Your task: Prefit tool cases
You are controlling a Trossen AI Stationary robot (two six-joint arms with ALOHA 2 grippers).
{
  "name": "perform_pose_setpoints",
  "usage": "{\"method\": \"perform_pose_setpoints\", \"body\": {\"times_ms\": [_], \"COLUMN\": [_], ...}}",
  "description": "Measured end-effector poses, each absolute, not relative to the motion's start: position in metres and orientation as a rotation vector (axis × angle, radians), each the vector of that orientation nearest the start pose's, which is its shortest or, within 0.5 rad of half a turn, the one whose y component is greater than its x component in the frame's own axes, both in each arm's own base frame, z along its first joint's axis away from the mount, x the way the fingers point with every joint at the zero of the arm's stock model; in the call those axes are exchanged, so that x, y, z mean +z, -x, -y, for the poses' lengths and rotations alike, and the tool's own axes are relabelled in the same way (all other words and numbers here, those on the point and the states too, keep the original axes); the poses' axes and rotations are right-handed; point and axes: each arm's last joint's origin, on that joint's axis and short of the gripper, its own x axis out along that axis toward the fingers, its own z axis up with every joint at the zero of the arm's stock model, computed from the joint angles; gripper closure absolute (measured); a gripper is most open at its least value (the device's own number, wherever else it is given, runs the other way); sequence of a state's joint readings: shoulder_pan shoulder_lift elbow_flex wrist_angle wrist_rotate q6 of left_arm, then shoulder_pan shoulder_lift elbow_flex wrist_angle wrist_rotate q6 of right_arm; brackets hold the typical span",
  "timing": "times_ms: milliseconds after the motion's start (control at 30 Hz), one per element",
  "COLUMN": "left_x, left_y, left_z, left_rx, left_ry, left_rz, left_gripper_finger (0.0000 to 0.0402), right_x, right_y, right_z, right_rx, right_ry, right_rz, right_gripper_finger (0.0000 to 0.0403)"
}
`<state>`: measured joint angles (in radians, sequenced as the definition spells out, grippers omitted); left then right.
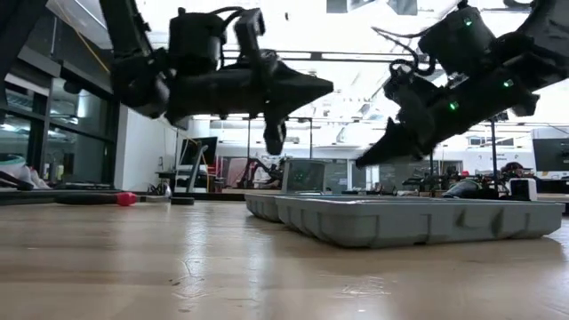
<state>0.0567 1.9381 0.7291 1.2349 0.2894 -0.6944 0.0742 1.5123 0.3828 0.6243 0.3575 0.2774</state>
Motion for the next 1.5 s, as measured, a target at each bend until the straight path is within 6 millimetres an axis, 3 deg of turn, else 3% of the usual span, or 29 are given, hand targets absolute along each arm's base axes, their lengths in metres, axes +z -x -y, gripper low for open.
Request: {"method": "perform_pose_setpoints", "body": {"times_ms": [133, 267, 400, 633, 767, 933, 1133, 1333, 1433, 1500], "left_x": [0.129, 0.112, 0.094, 0.095, 0.100, 0.109, 0.111, 0.110, 0.110, 0.110], "left_y": [-0.339, -0.318, -0.288, -0.236, -0.218, -0.212, -0.212, -0.212, -0.212, -0.212], "left_z": [-0.003, 0.009, 0.021, 0.035, 0.039, 0.044, 0.044, 0.044, 0.044, 0.044], "left_rx": [-0.268, -0.269, -0.185, 0.054, 0.210, 0.327, 0.365, 0.368, 0.369, 0.368], "left_ry": [0.684, 0.652, 0.662, 0.594, 0.526, 0.386, 0.347, 0.350, 0.351, 0.352], "left_rz": [-0.143, -0.222, -0.303, -0.263, -0.262, -0.295, -0.332, -0.339, -0.337, -0.335], "left_gripper_finger": [0.0401, 0.0401, 0.0401, 0.0401, 0.0401, 0.0401, 0.0401, 0.0401, 0.0401, 0.0401], "right_x": [0.130, 0.133, 0.124, 0.119, 0.112, 0.100, 0.114, 0.092, 0.101, 0.118], "right_y": [-0.263, -0.279, -0.305, -0.360, -0.376, -0.377, -0.372, -0.365, -0.361, -0.360], "right_z": [-0.014, -0.008, -0.001, -0.005, -0.006, 0.004, 0.004, -0.002, 0.002, 0.002], "right_rx": [-0.065, 0.071, 0.184, 0.407, 0.428, 0.309, 0.336, 0.226, 0.258, 0.267], "right_ry": [-0.233, -0.331, -0.446, -0.575, -0.642, -0.703, -0.705, -0.697, -0.716, -0.696], "right_rz": [-0.260, -0.107, -0.093, -0.098, -0.146, -0.239, -0.184, -0.313, -0.287, -0.241], "right_gripper_finger": [0.0403, 0.0403, 0.0403, 0.0403, 0.0403, 0.0403, 0.0403, 0.0403, 0.0403, 0.0403]}}
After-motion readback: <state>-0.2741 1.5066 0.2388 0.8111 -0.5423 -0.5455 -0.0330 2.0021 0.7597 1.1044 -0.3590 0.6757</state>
